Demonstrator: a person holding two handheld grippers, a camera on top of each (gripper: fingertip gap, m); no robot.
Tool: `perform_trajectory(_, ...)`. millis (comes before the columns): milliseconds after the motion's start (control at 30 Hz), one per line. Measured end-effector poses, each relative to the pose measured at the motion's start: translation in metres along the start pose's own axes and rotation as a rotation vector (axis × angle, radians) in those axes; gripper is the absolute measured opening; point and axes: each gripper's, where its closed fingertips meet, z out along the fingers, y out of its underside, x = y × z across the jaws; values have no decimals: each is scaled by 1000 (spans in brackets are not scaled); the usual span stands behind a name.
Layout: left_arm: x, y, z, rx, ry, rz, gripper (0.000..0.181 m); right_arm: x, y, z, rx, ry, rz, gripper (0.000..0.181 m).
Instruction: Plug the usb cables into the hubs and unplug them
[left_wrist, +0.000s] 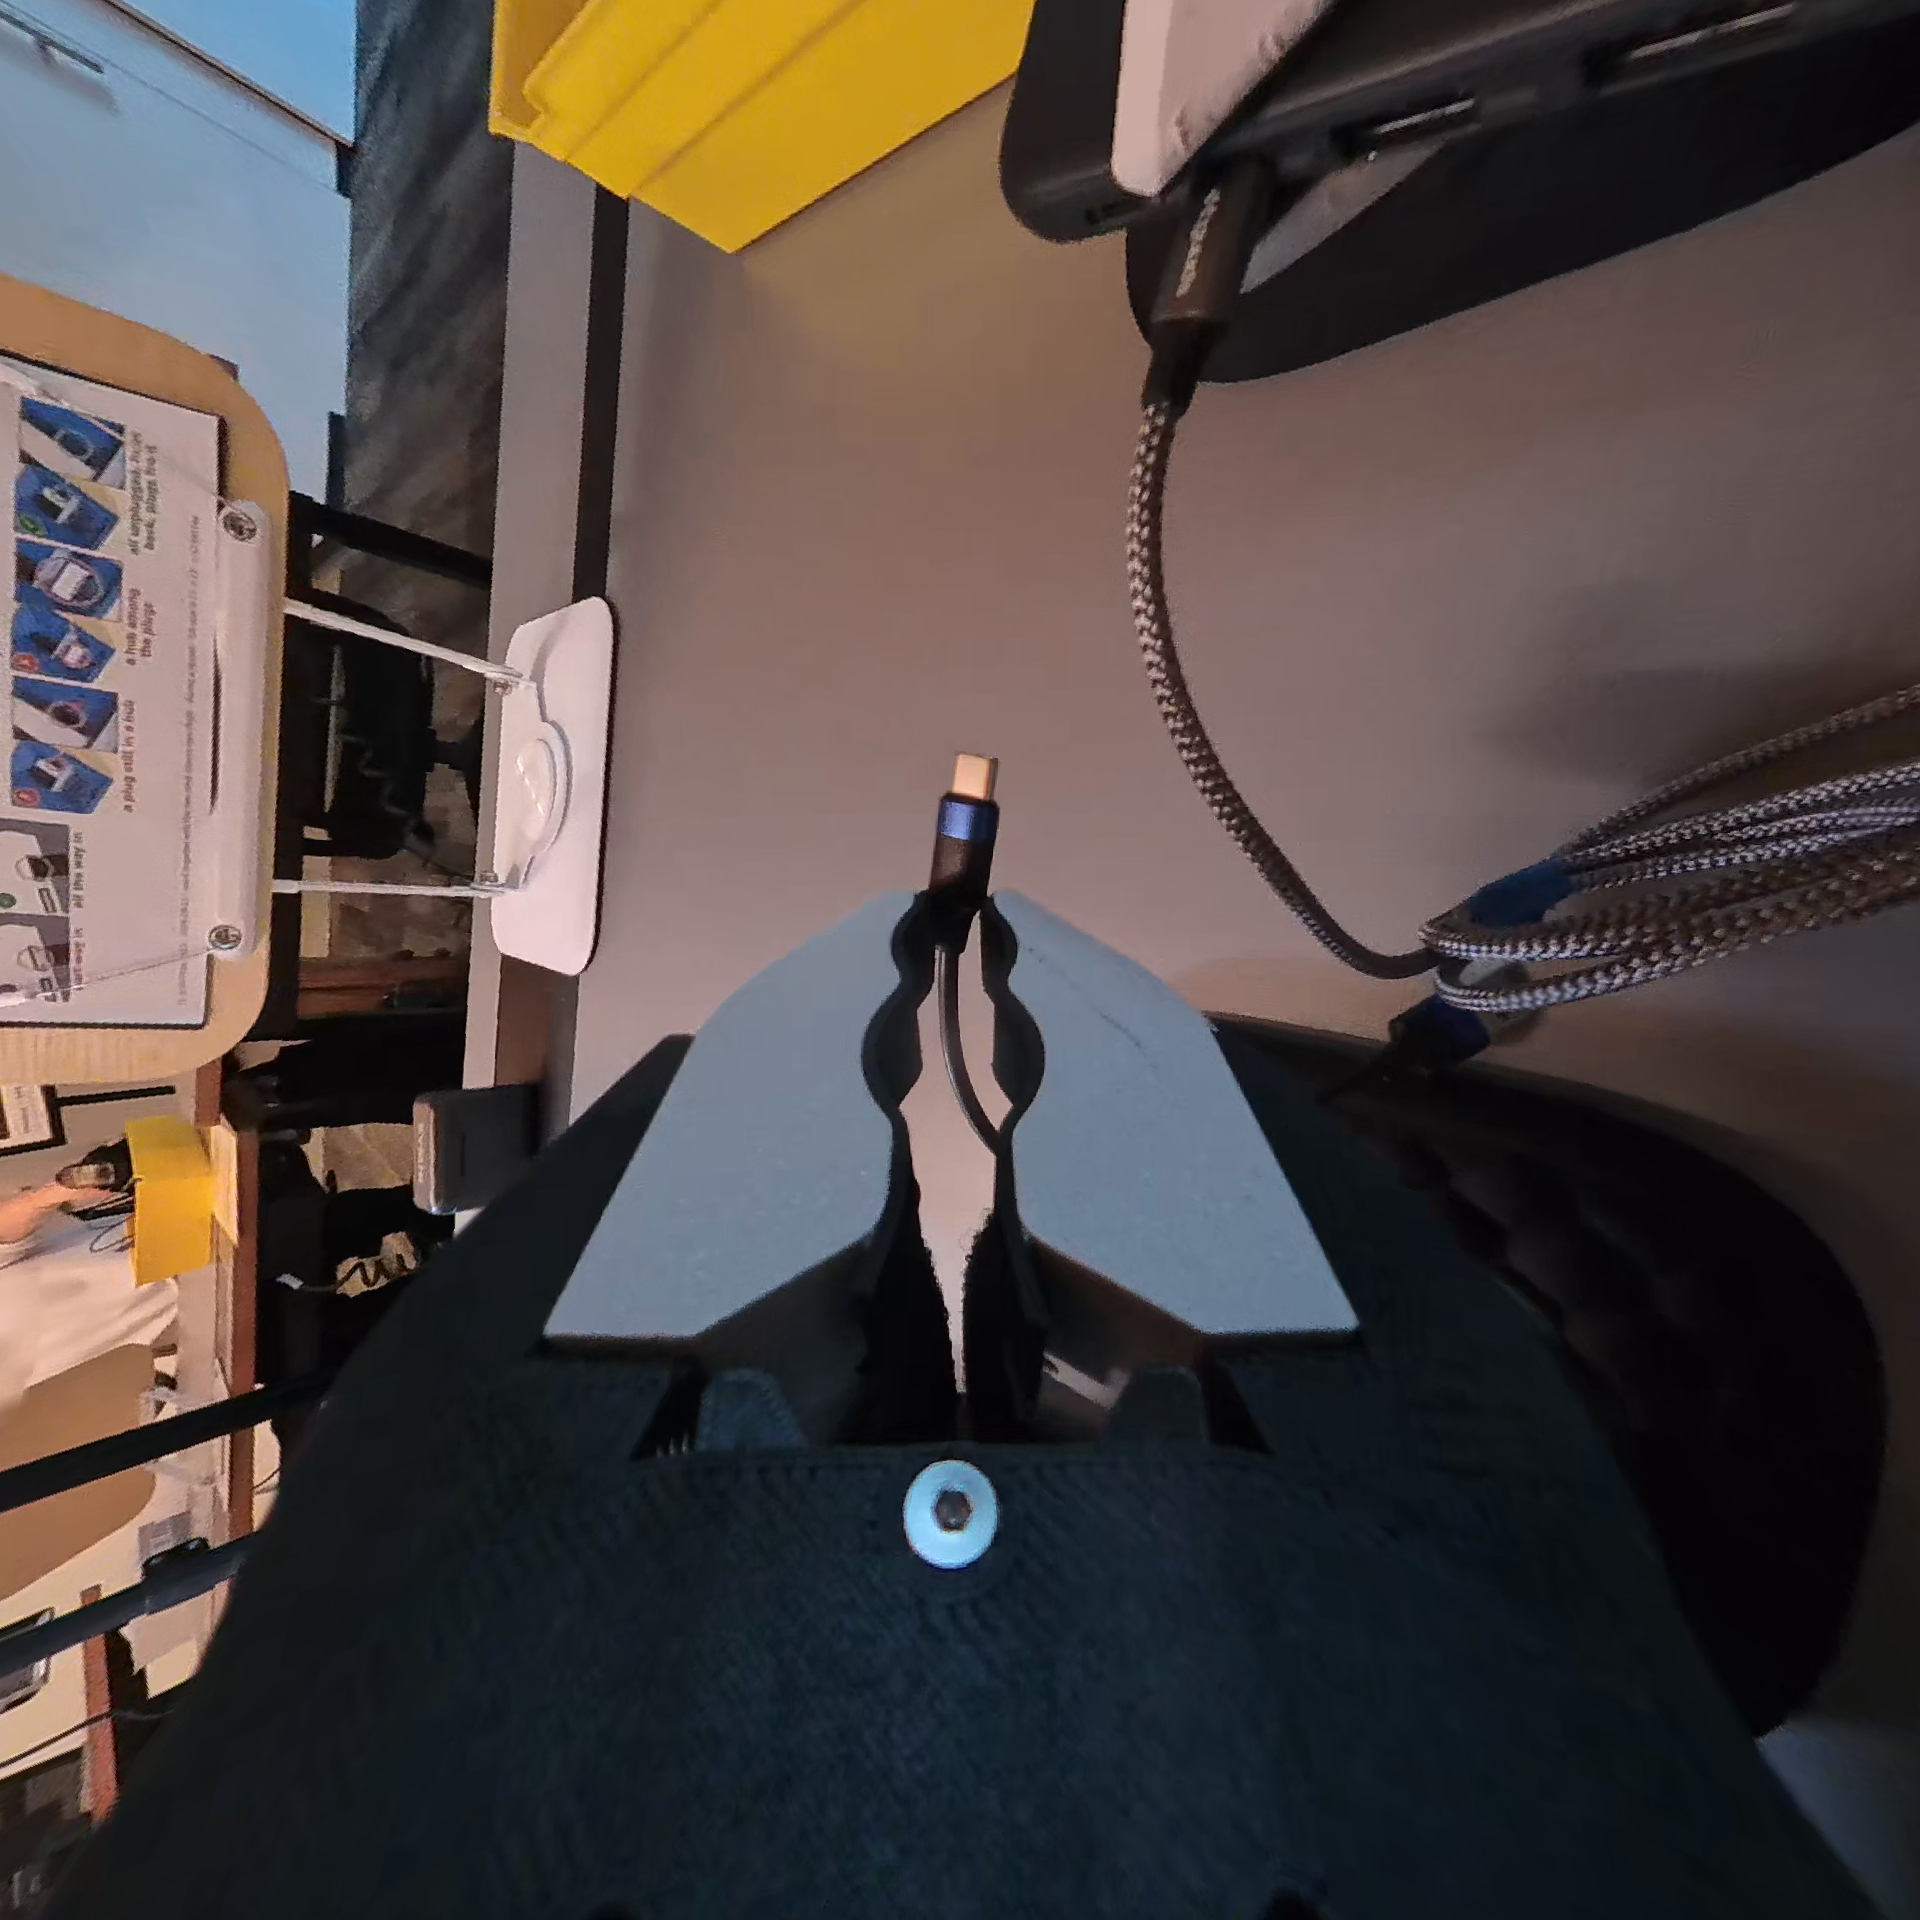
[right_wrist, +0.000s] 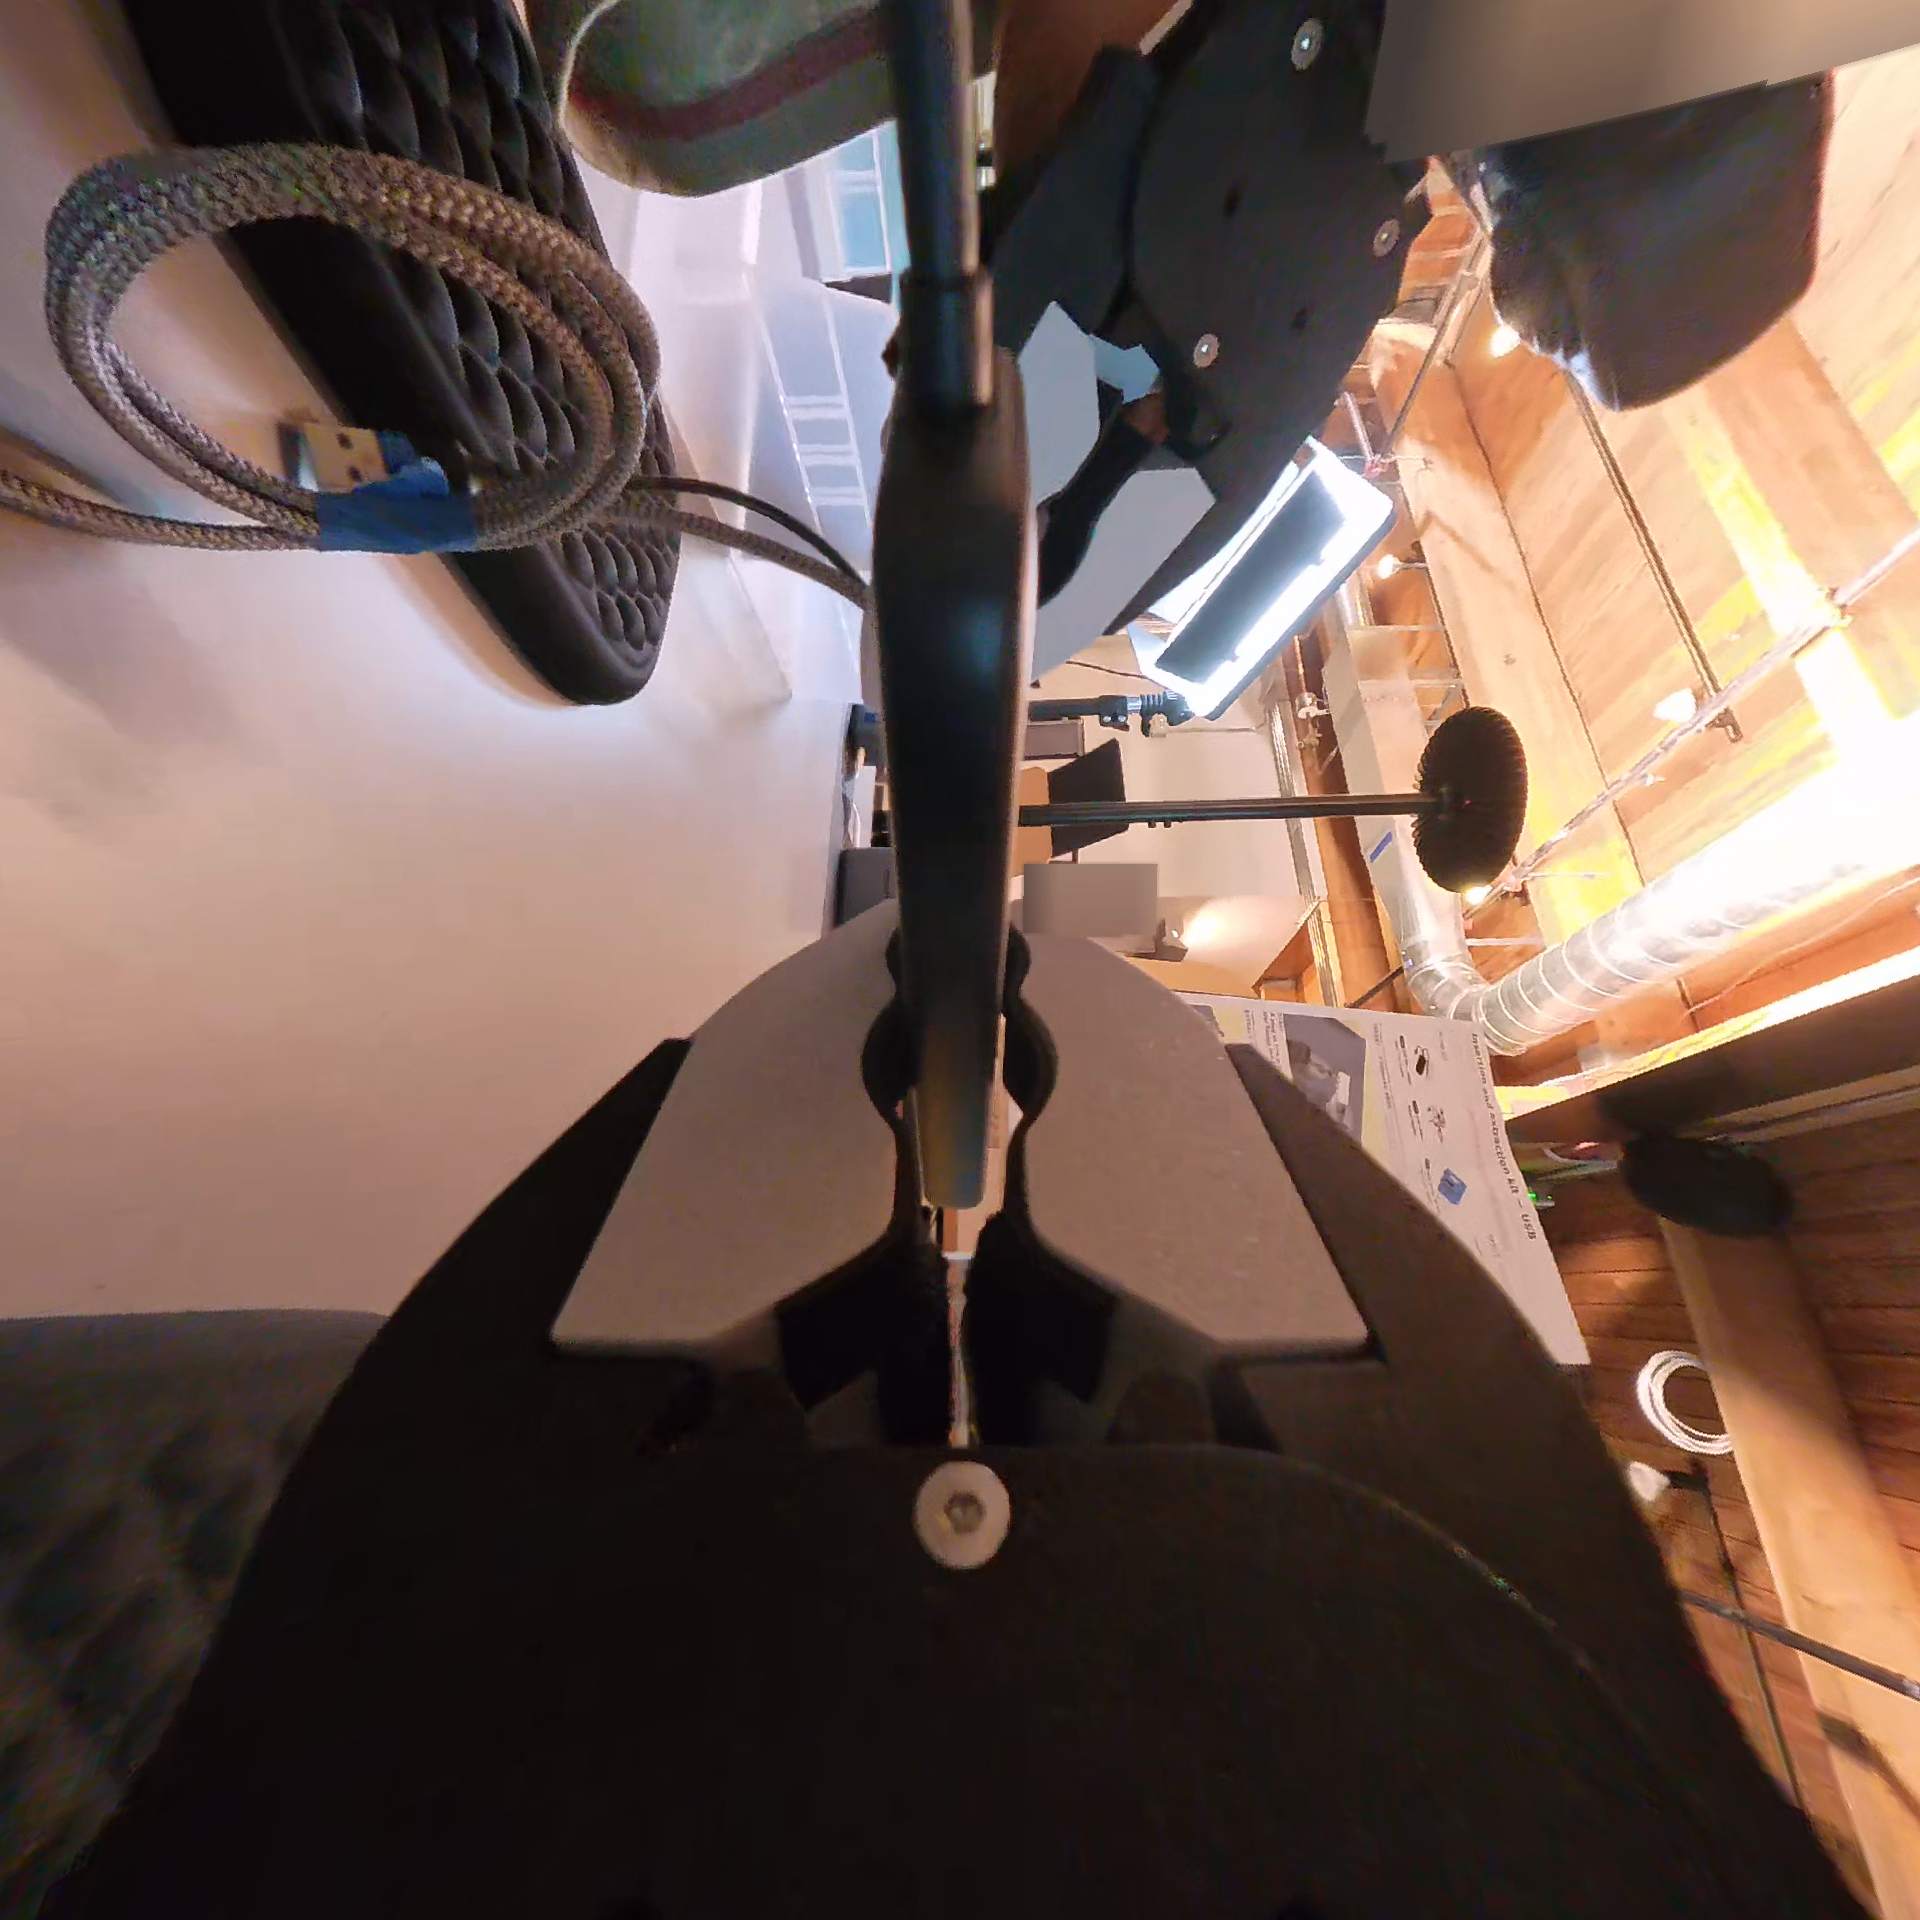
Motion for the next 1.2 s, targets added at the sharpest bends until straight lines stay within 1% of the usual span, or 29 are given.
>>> perform_trajectory(267,-2,-3,2,8,-1,27,9,2,-4,1,23,39,33,11)
perform_trajectory(500,-1,-21,-3,42,-5,71,9,4,-14,3,62,78,17,11)
perform_trajectory(700,6,-36,-7,79,1,97,9,3,-16,7,78,56,5,12)
perform_trajectory(800,7,-38,-7,67,0,116,9,1,-16,8,73,40,12,12)
perform_trajectory(933,16,-37,-5,23,49,165,9,-7,-17,10,67,-4,15,12)
perform_trajectory(1100,27,-42,-7,68,154,112,9,-13,-26,13,106,-52,-25,12)
perform_trajectory(1133,28,-43,-7,66,157,106,9,-13,-27,14,108,-57,-38,11)
perform_trajectory(1200,25,-38,-6,15,120,128,8,-12,-27,16,102,-63,-63,11)
